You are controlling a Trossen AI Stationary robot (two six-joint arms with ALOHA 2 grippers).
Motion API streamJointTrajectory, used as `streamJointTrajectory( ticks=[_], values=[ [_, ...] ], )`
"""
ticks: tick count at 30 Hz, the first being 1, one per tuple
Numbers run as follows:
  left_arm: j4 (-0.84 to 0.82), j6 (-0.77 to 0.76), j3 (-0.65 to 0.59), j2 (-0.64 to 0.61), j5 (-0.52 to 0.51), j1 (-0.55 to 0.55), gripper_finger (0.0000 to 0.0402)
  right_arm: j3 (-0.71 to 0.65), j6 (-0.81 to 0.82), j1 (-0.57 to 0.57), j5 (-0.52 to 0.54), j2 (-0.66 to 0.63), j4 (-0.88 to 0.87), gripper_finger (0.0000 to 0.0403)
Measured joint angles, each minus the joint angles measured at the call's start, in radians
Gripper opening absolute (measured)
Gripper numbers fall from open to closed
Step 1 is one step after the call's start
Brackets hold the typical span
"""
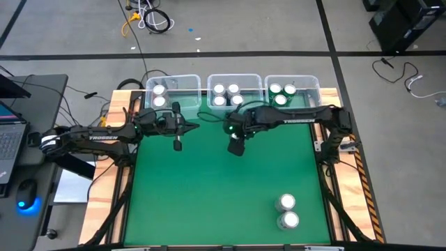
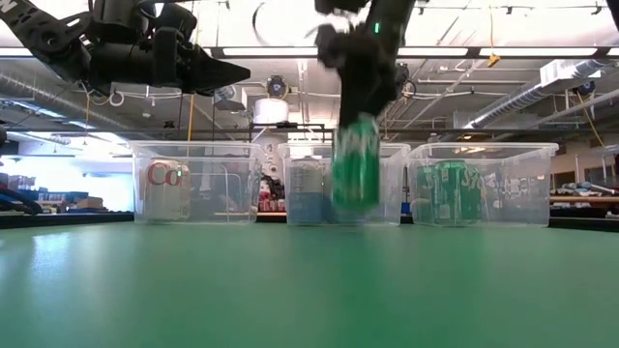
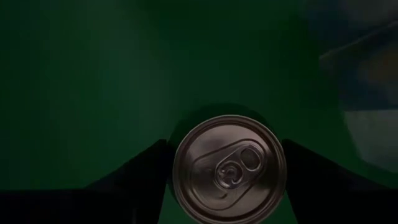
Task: Sort soda cans
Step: Put the green soda can into the right transparent bin
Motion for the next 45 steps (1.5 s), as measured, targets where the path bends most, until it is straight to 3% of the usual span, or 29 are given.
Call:
streamJointTrajectory(
  ticks=[7, 14, 22, 32, 37, 45],
  values=[
    [0.0, -0.008, 0.0, 0.0, 0.0, 0.0, 0.0002, 0.184, 0.026, -0.008, 0.148, -0.063, -0.231, 0.0257],
    [0.0, -0.01, 0.0, 0.0, 0.0, 0.0, 0.0002, 0.294, 0.172, -0.09, 0.362, -0.159, -0.583, 0.0257],
    [0.0, -0.013, 0.0, 0.0, -0.001, 0.0, 0.0002, 0.276, 0.231, -0.299, 0.426, -0.299, -0.595, 0.0257],
    [-0.001, -0.015, 0.001, 0.0, -0.001, 0.0, 0.0002, 0.243, 0.158, -0.552, 0.32, -0.337, -0.592, 0.0257],
    [-0.001, -0.015, 0.001, 0.0, -0.001, 0.0, 0.0002, 0.09, 0.16, -0.628, 0.279, -0.396, -0.567, 0.0257],
    [-0.001, -0.027, 0.001, 0.0, -0.001, 0.0, 0.0002, -0.218, 0.142, -0.715, 0.168, -0.507, -0.321, 0.0257]
  ],
)
